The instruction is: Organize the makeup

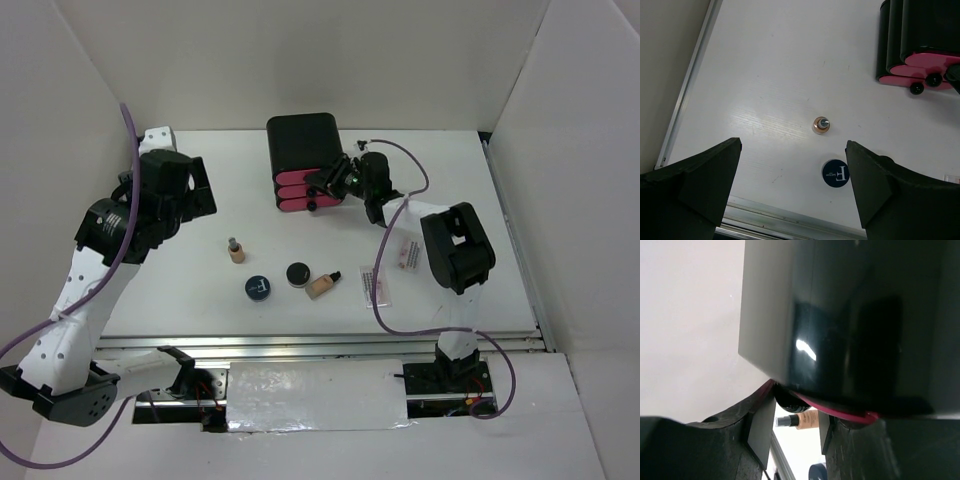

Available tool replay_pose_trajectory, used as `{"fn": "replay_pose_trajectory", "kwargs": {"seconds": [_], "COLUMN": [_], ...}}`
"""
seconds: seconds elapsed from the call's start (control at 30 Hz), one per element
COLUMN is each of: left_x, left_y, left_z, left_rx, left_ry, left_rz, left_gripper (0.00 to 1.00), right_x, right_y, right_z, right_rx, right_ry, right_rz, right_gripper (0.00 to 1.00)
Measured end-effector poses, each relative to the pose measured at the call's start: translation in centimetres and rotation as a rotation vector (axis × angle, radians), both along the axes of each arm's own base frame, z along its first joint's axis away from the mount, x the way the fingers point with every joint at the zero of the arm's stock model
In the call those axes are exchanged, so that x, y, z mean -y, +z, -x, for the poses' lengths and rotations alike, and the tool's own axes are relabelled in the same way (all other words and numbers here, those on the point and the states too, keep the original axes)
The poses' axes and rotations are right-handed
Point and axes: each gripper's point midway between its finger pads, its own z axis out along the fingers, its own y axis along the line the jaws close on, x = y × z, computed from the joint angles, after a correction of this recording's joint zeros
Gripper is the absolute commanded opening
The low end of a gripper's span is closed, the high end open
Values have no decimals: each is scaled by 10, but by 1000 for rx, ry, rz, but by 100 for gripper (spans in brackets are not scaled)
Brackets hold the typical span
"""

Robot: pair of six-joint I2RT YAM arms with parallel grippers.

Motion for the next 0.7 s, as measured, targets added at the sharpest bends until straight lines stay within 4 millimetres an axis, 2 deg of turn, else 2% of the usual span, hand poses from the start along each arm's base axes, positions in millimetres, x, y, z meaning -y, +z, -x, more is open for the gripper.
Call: {"fn": "replay_pose_trajectory", "kwargs": {"seconds": [0.1, 0.23, 0.37, 0.4, 0.43, 0.47, 0.53, 0.6, 0.7], "left_x": [1, 3, 8, 9, 10, 11, 14, 16, 20], "left_y": [-2, -5, -11, -12, -13, -13, -13, -12, -16], "left_z": [0, 0, -1, -1, -1, -1, -2, -3, -4], "left_rx": [-4, -13, -28, -32, -34, -36, -34, -29, -34], "left_ry": [-2, -14, -32, -37, -42, -47, -57, -64, -80], "left_rz": [0, 7, 16, 18, 22, 26, 35, 44, 55], "left_gripper": [99, 99, 99, 99, 99, 99, 99, 99, 99], "right_x": [2, 7, 13, 14, 16, 17, 20, 24, 28], "right_y": [-1, -2, -2, -2, -3, -3, -3, 1, 18], "right_z": [9, 34, 63, 67, 72, 76, 84, 91, 101], "right_rx": [4, 3, -3, -4, -4, -7, -13, -4, 28], "right_ry": [4, 15, 33, 36, 38, 41, 44, 45, 48], "right_rz": [-8, -15, -18, -18, -19, -23, -23, -16, -12], "right_gripper": [25, 27, 36, 42, 59, 69, 99, 100, 100]}}
